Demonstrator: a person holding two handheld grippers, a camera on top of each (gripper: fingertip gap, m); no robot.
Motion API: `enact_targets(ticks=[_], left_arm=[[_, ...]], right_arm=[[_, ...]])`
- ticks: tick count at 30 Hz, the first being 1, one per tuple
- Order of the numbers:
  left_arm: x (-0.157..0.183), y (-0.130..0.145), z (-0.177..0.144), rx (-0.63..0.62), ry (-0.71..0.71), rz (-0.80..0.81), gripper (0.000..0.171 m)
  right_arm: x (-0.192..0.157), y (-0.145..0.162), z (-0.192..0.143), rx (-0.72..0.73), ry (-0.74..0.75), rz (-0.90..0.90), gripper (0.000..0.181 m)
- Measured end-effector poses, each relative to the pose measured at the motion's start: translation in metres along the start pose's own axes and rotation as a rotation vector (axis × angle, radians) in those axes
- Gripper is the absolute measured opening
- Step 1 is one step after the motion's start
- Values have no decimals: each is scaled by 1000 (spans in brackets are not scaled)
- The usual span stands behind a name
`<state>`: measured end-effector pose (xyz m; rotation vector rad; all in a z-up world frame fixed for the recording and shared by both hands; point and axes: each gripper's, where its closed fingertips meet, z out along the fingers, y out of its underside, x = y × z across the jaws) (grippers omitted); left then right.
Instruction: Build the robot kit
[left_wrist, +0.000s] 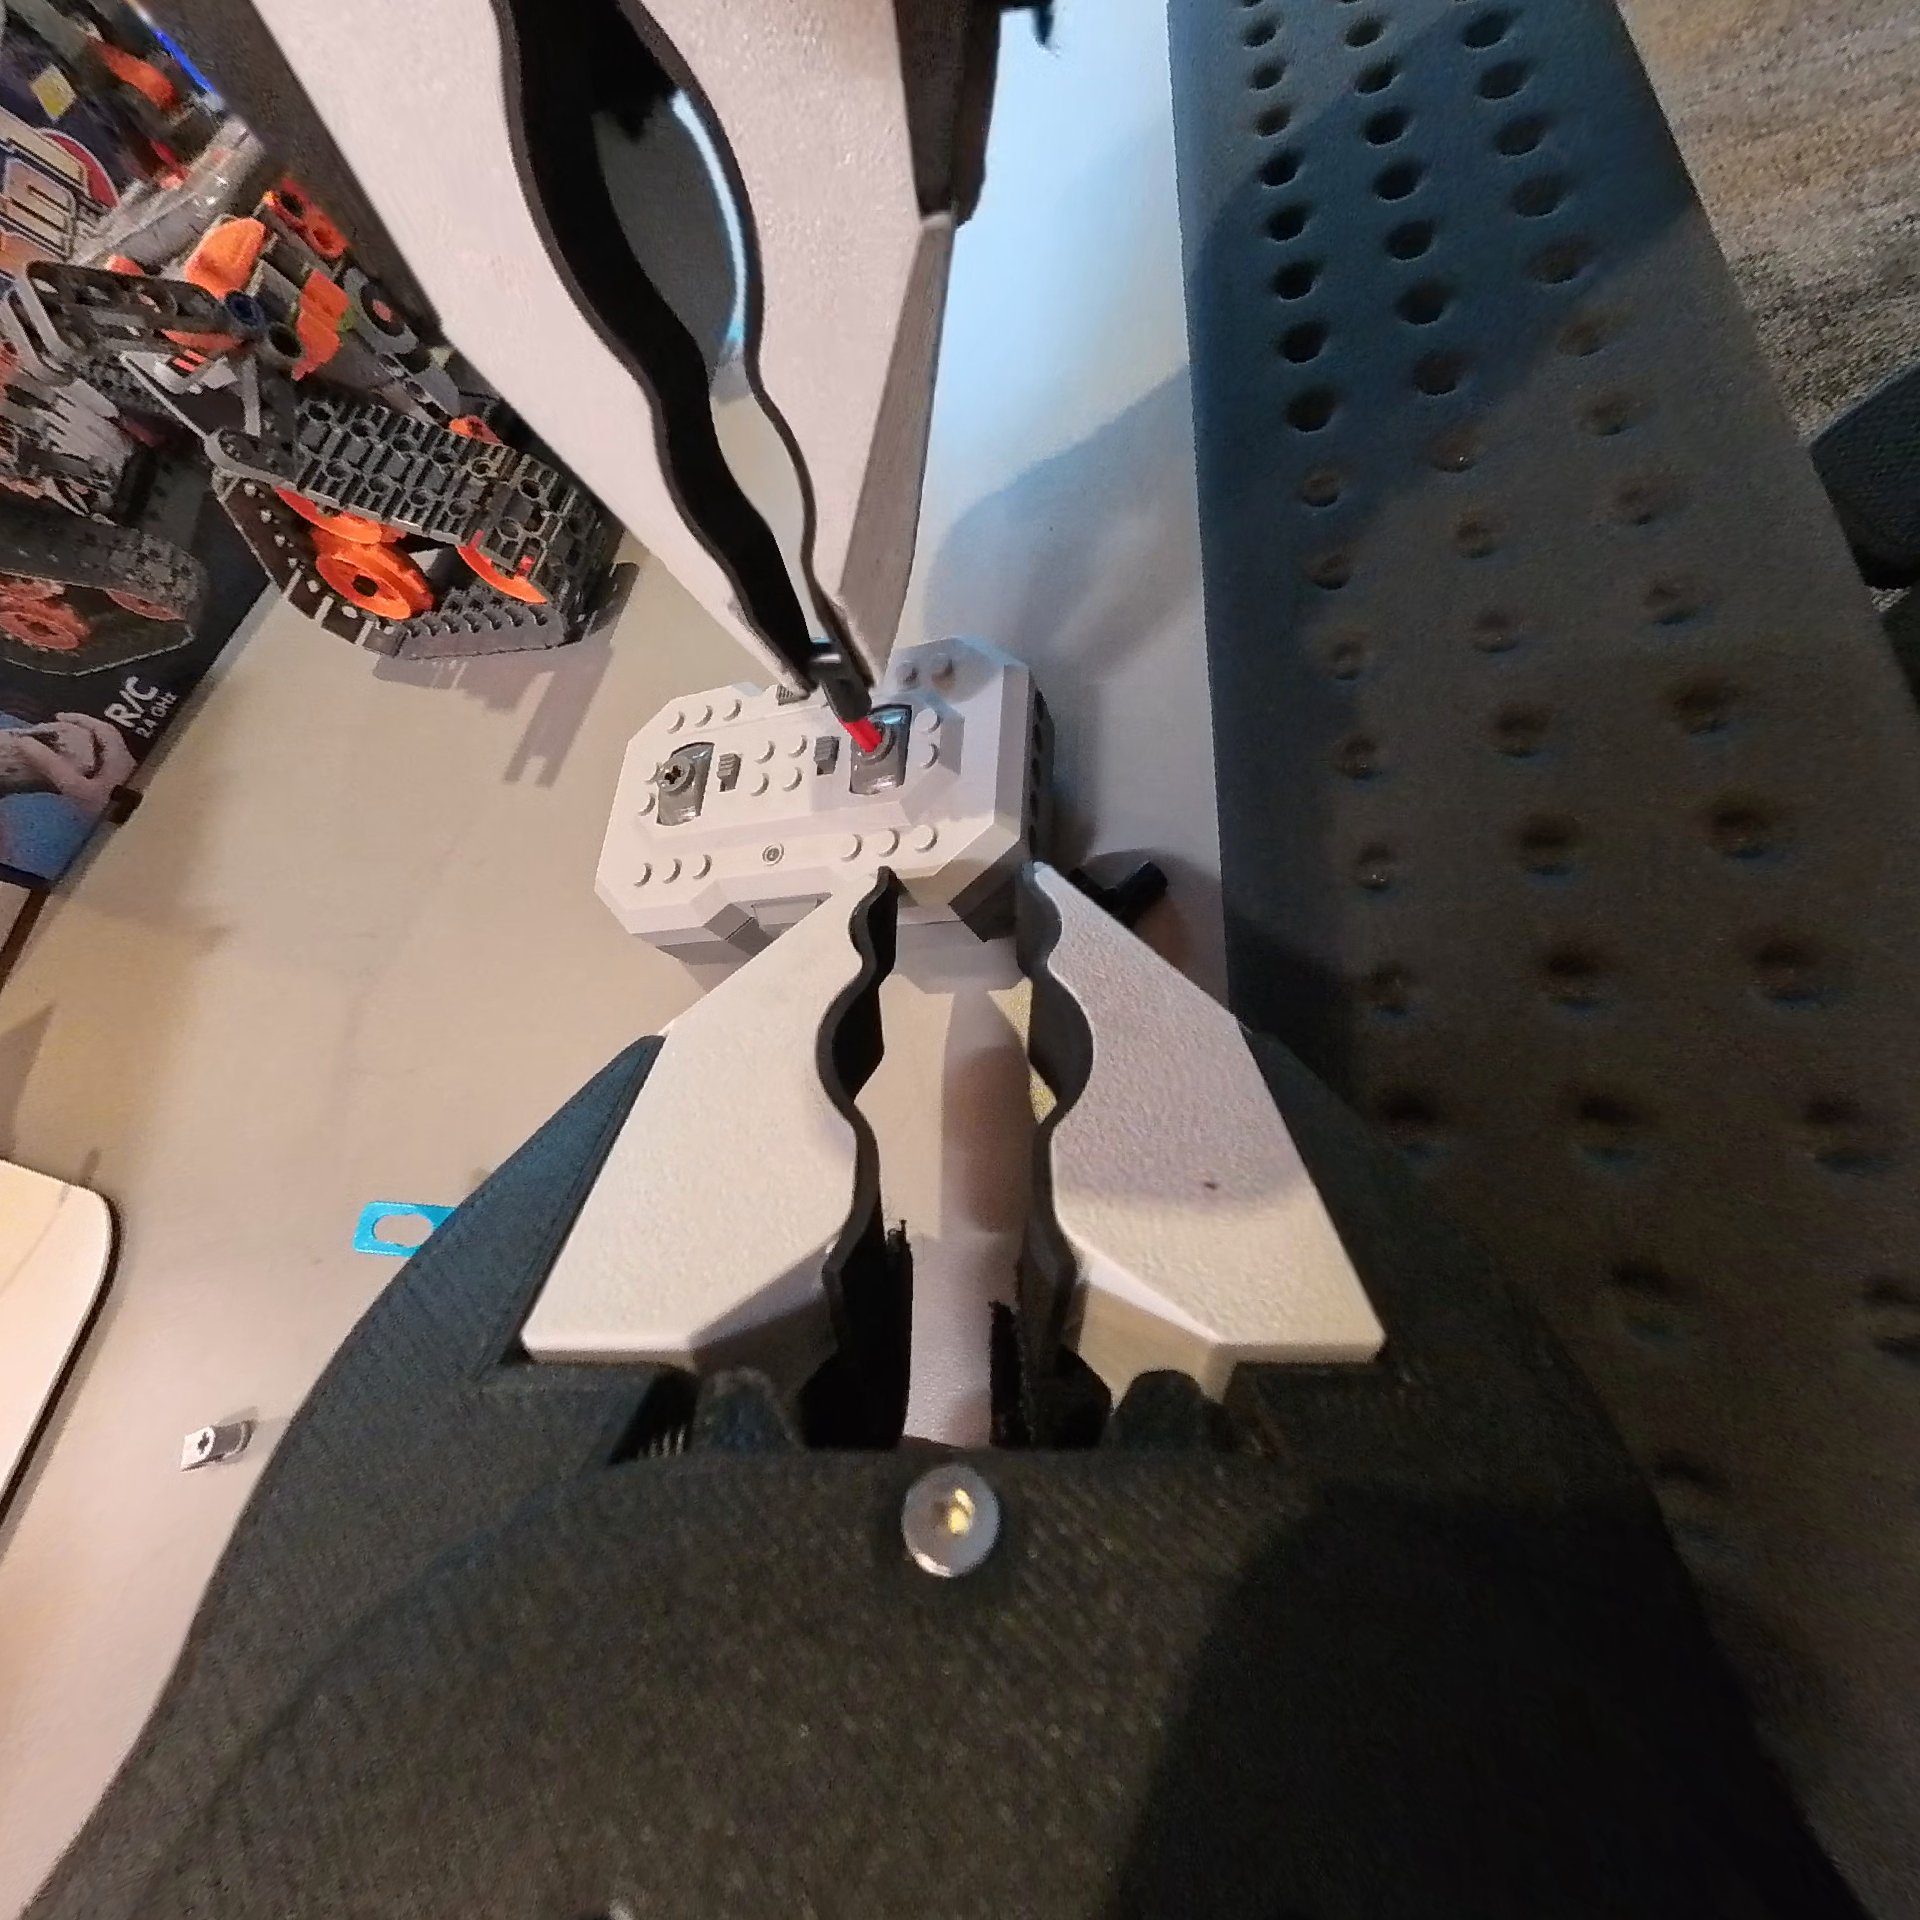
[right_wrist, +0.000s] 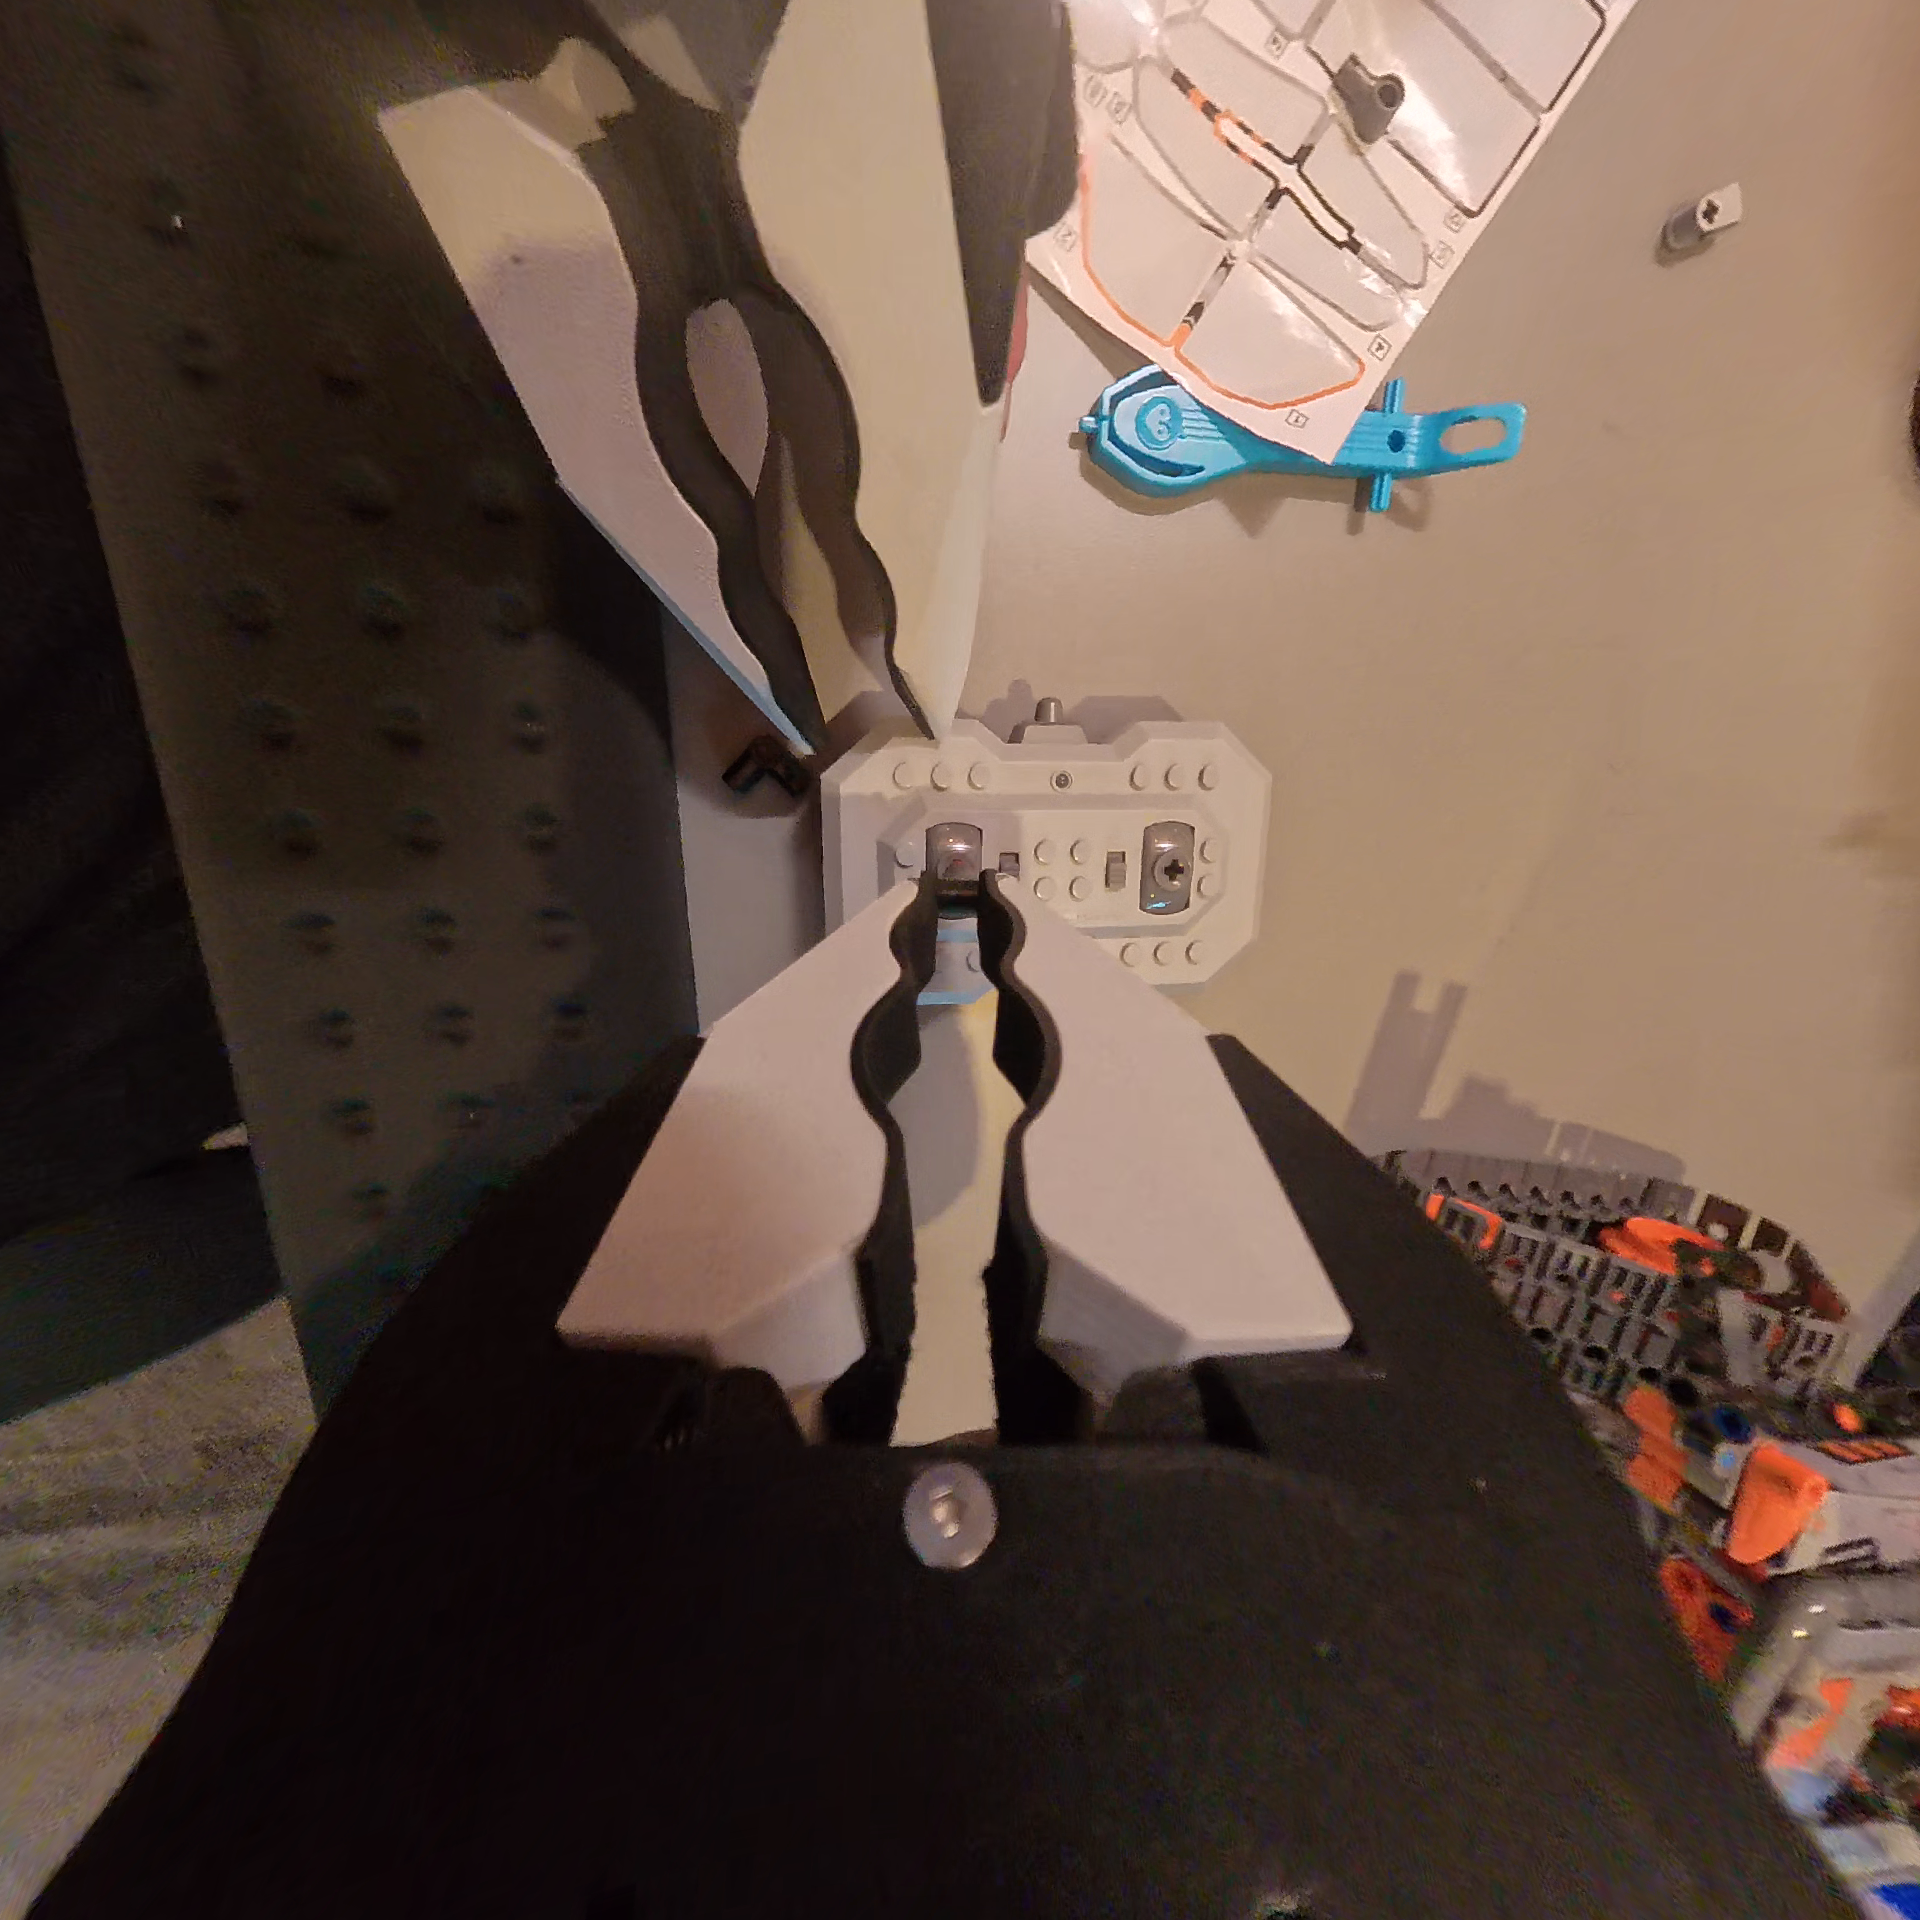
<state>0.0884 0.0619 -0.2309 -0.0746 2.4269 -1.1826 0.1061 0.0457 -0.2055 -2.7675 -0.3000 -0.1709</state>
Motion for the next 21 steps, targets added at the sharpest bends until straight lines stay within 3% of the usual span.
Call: enact_targets(ticks=[10, 21], left_arm=[[0, 0, 0, -4, -5, 10, 21], [-1, 0, 0, -13, -16, 18, 20]], right_arm=[[-1, 1, 6, -122, -100, -73, 5], [0, 2, 9, -47, -121, -19, 6]])
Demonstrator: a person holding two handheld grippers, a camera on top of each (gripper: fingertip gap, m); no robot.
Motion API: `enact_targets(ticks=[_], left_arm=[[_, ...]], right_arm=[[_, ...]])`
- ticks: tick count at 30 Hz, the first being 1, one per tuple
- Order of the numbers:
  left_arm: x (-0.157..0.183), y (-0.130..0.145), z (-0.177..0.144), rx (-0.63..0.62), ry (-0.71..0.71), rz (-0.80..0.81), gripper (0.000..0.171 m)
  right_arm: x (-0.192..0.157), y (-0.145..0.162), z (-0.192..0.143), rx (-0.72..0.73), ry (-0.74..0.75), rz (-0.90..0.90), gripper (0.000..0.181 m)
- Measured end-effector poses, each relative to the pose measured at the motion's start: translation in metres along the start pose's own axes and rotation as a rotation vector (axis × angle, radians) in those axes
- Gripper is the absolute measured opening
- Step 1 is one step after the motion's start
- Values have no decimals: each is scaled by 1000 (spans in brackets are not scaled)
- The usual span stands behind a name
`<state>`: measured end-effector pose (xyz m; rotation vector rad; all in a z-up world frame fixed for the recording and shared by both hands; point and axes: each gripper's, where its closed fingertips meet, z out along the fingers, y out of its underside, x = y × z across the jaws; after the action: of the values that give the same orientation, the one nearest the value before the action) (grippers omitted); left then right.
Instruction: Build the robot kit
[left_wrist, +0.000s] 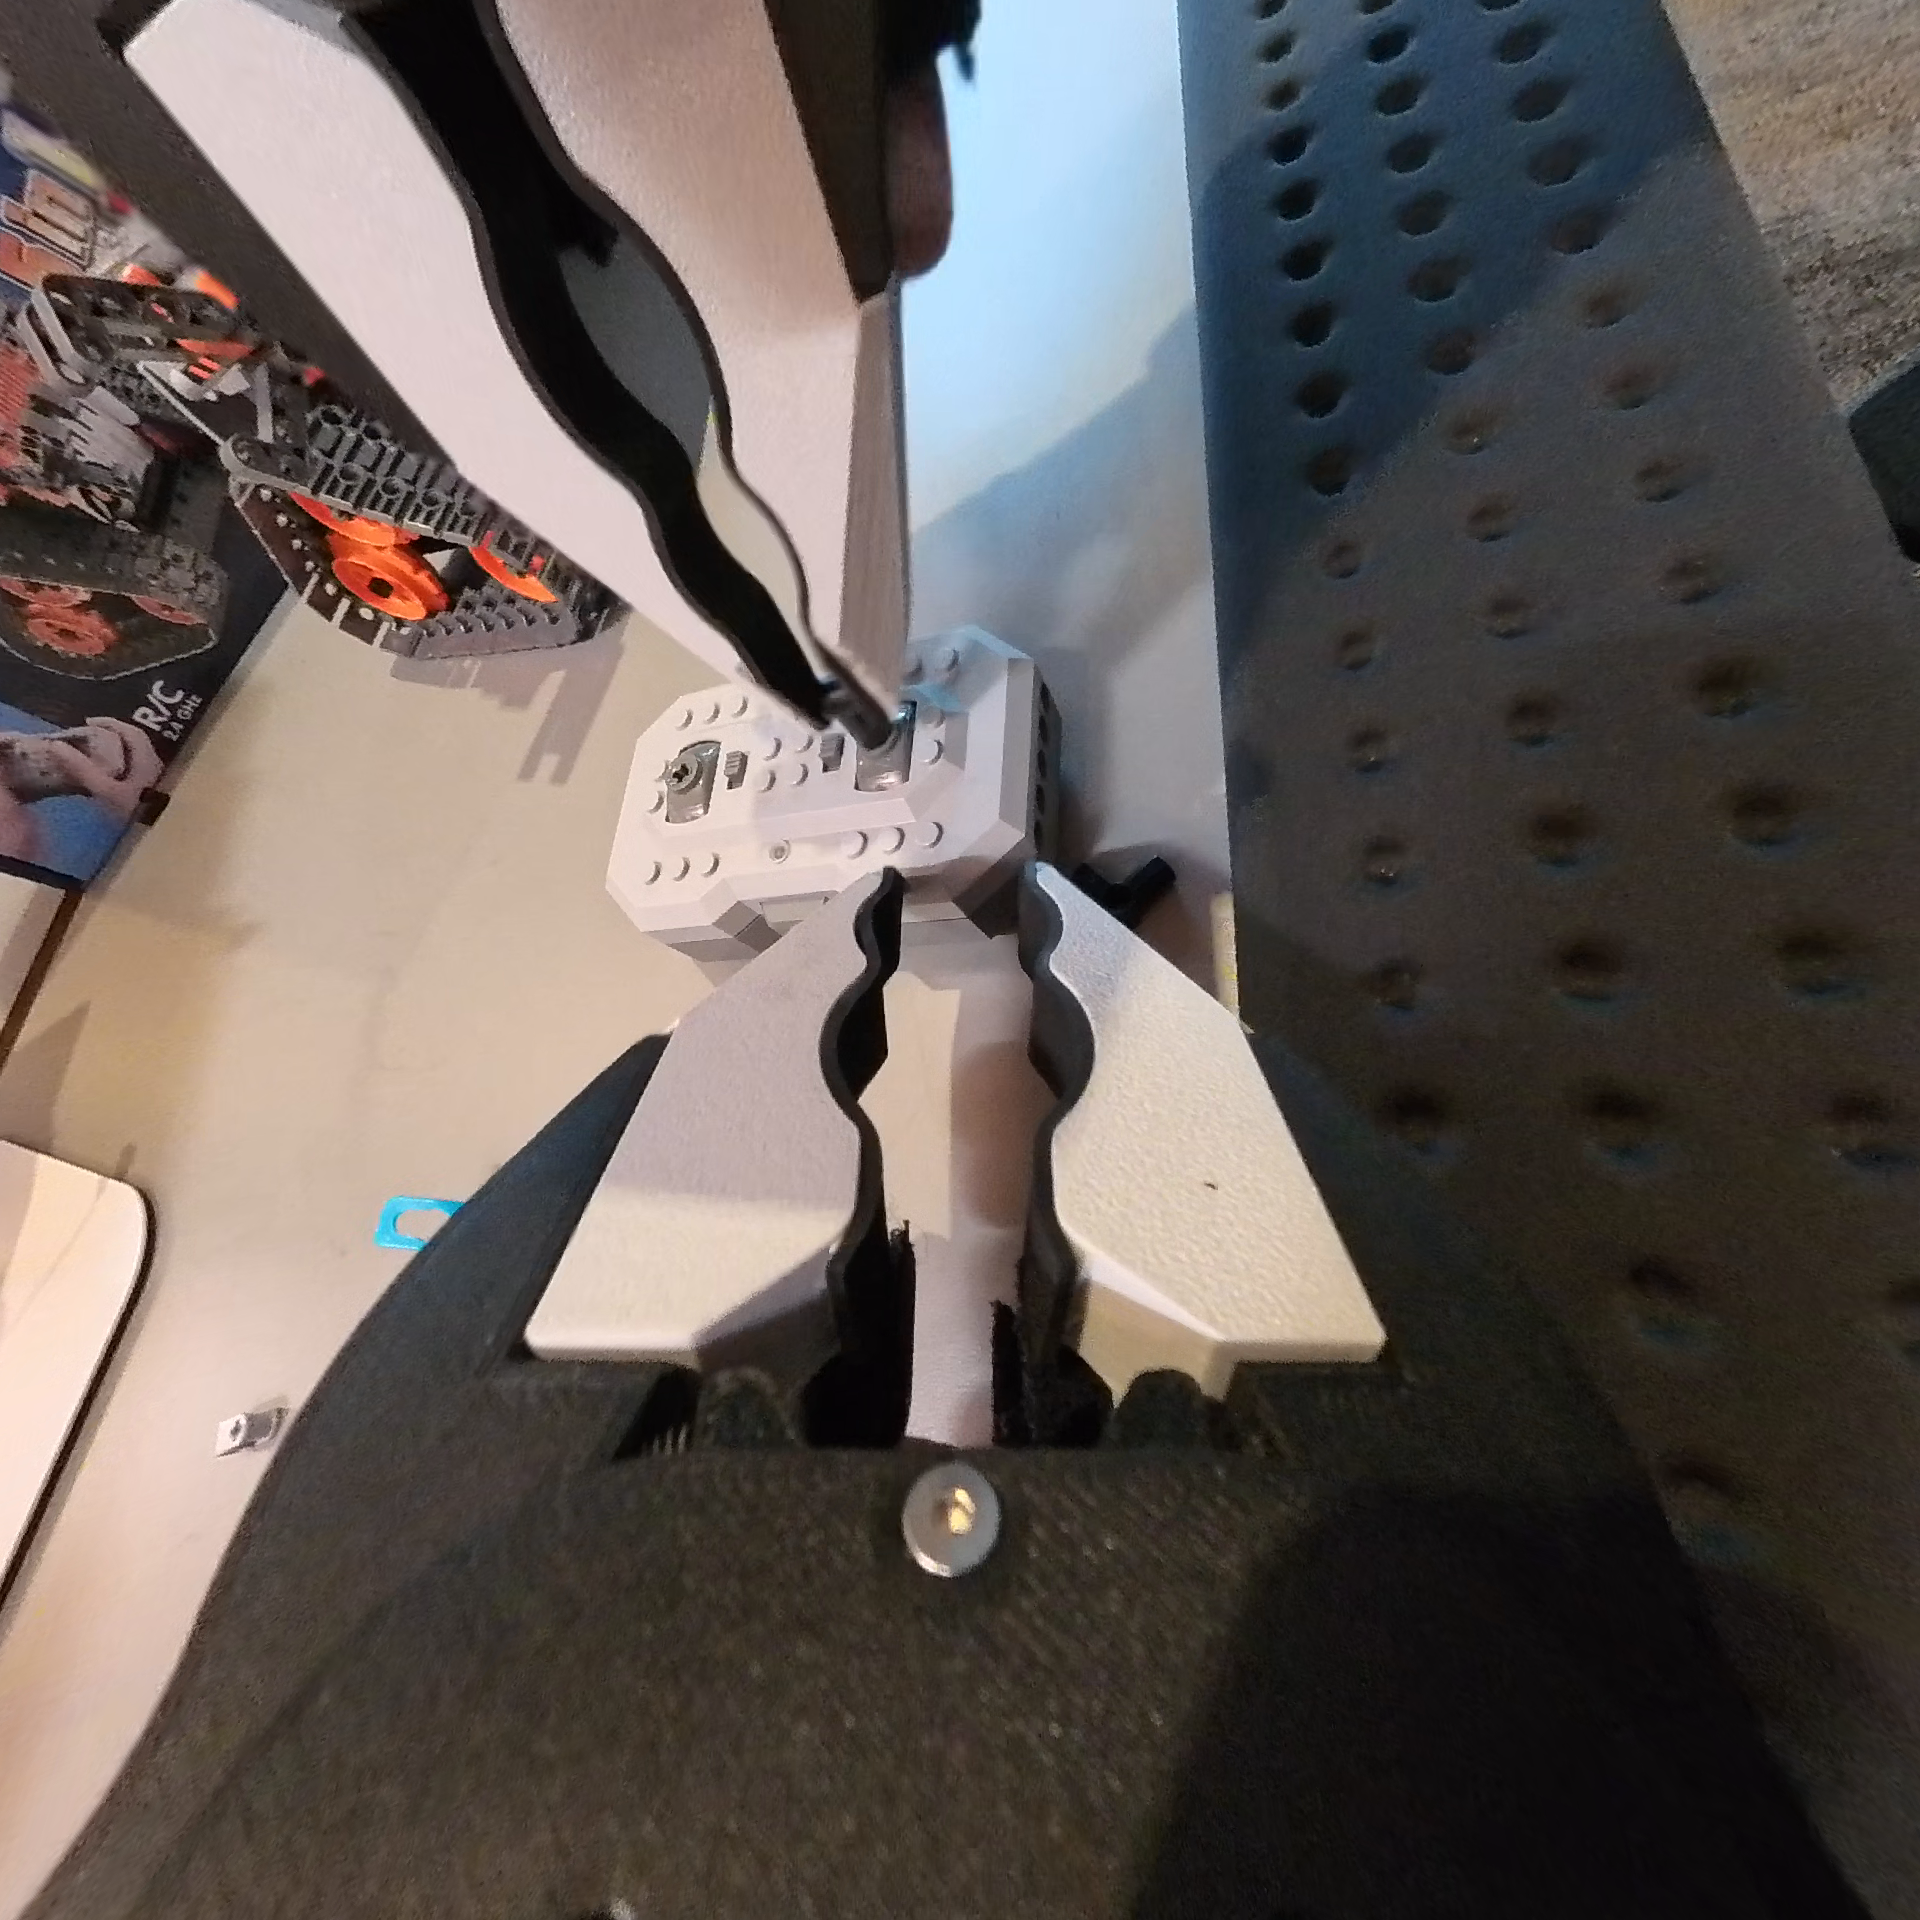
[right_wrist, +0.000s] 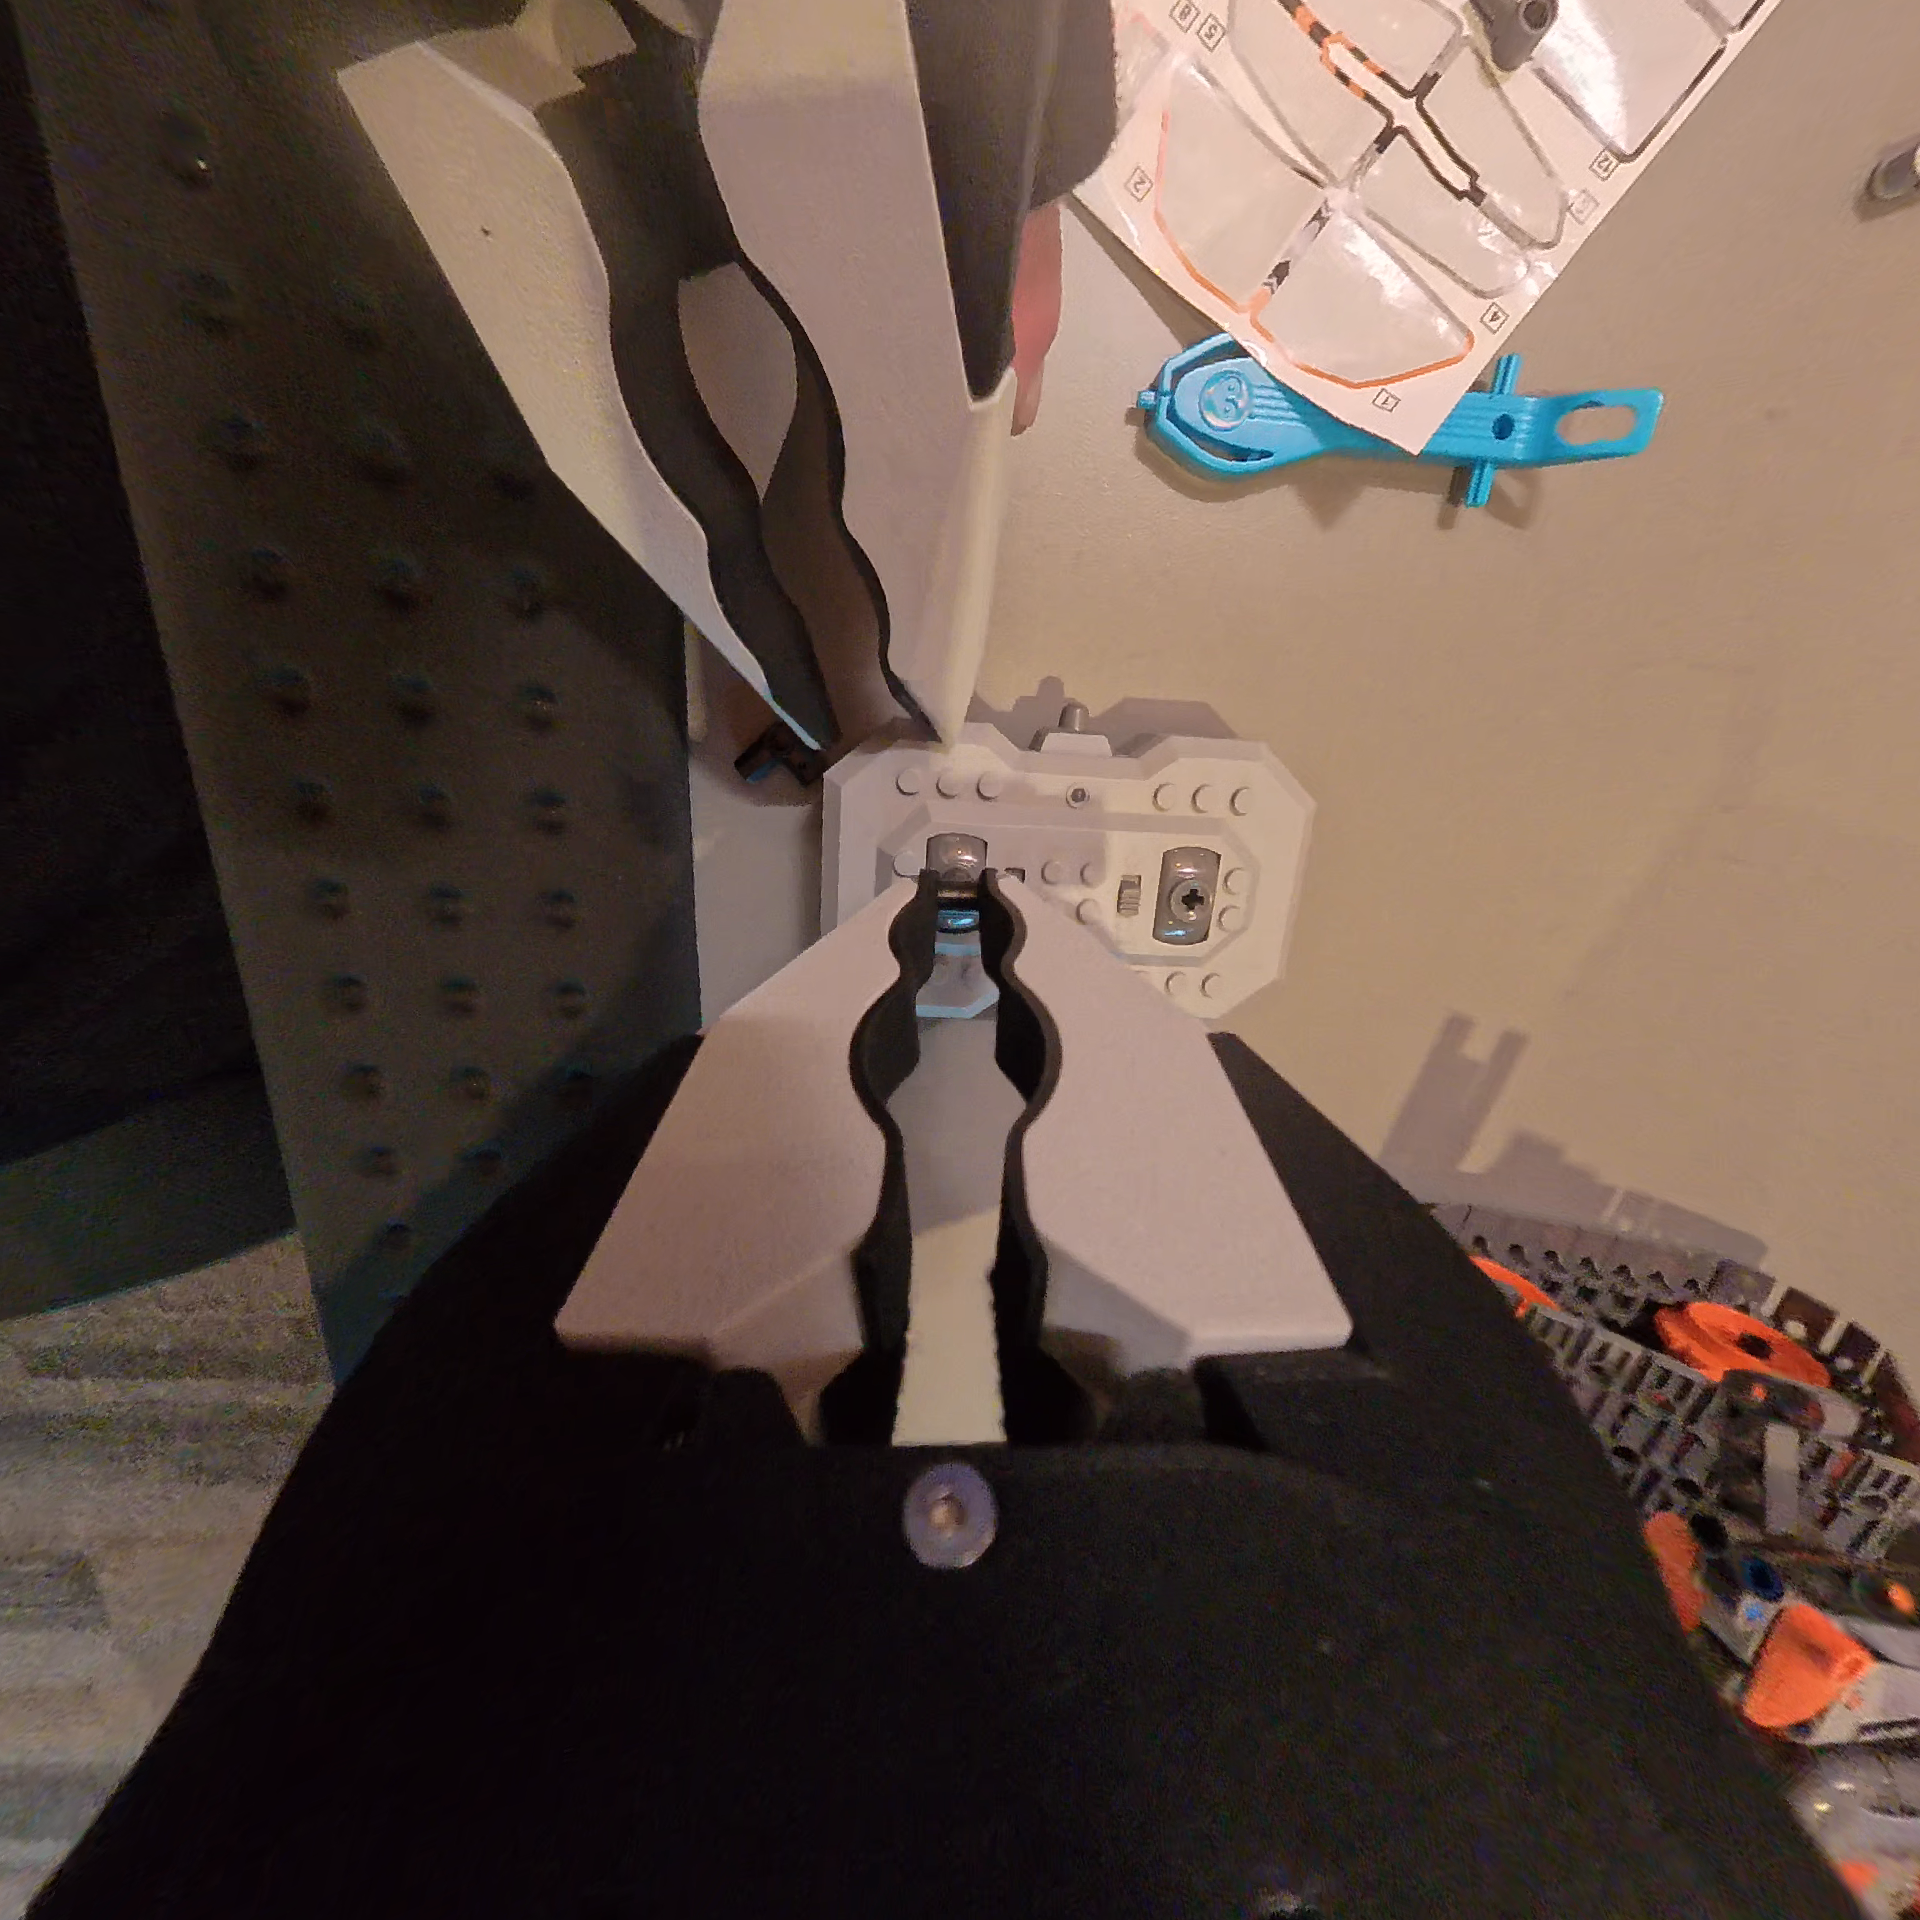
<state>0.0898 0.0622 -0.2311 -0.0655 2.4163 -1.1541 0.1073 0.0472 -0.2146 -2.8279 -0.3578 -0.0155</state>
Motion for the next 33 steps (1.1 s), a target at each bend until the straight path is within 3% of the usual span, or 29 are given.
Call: enact_targets(ticks=[2, 3, 7, 12, 19, 21, 25, 30, 33], left_arm=[[-3, 4, 0, -27, -28, 14, 23], [-4, 5, -1, -33, -41, 17, 25], [-5, 0, -11, -27, -63, -16, 21], [1, 4, -10, -91, -49, -81, 24], [-7, 7, 0, -157, -94, -139, 25], [-11, 7, 2, -156, -94, -159, 25], [-19, 11, 8, -188, -110, -164, 24], [-33, 41, -26, -351, -278, -144, 30], [-38, 63, -55, -428, -368, -246, 40]], right_arm=[[2, 2, -6, 30, 11, 54, 51], [5, -2, -15, 83, 39, 74, 56], [9, 11, -45, 192, 100, 157, 36], [-5, 38, -18, 139, 89, 194, 25], [-11, 28, 6, 263, 73, 217, 16], [-16, 17, 4, 340, 39, 221, 6], [-23, -4, 12, 396, 34, 191, 8], [-16, -2, -8, 472, 60, 170, 14], [-7, -2, -14, 498, 95, 139, 19]])
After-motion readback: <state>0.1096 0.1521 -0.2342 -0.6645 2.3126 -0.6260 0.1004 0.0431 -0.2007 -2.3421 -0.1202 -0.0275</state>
